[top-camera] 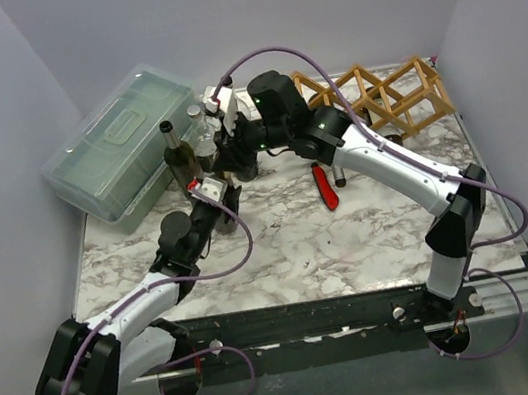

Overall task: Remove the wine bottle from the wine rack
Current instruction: Place the wine bottle at the center of the board.

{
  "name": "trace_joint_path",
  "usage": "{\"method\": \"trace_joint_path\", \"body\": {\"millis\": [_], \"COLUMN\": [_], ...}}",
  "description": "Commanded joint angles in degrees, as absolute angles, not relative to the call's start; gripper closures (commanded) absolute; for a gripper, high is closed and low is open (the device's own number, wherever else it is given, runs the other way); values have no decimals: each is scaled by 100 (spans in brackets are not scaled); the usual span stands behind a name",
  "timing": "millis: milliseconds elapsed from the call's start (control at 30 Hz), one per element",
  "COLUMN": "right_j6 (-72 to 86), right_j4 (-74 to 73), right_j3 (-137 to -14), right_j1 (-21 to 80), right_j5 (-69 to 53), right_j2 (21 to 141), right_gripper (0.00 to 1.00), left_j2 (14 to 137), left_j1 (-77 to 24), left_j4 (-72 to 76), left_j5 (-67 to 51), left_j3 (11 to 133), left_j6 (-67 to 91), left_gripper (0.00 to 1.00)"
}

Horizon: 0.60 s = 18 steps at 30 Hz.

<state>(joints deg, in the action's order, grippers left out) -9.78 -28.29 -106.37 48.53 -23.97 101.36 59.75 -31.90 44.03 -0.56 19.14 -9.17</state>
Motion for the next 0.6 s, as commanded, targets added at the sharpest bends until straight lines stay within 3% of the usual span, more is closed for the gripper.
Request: {"method": "trace_joint_path", "body": {"millis": [0, 367, 500, 567], "right_j6": [-1210, -1365, -1345, -1322], "right_j4": [-2524, -2519, -2480, -2413], "right_j3": [-11220, -11773, -11857, -11856], "right_j1": [4948, 4948, 4947, 4945], "right_j5": [-1649, -1045, -893, -827], "right_j2": [10524, 11042, 11131, 11149], "right_gripper": [93, 87, 72, 60], "left_j2": [6267, 7115, 7286, 7359], "left_j1": [-2915, -2572, -2465, -2430], "left_j4": [5391, 5701, 5869, 5935], "left_j5": [-500, -634, -624, -628], "left_j3": [2490, 2992, 3000, 3014], "left_j6": [-797, -476, -272, -221], "left_gripper": [100, 100, 100, 100]}}
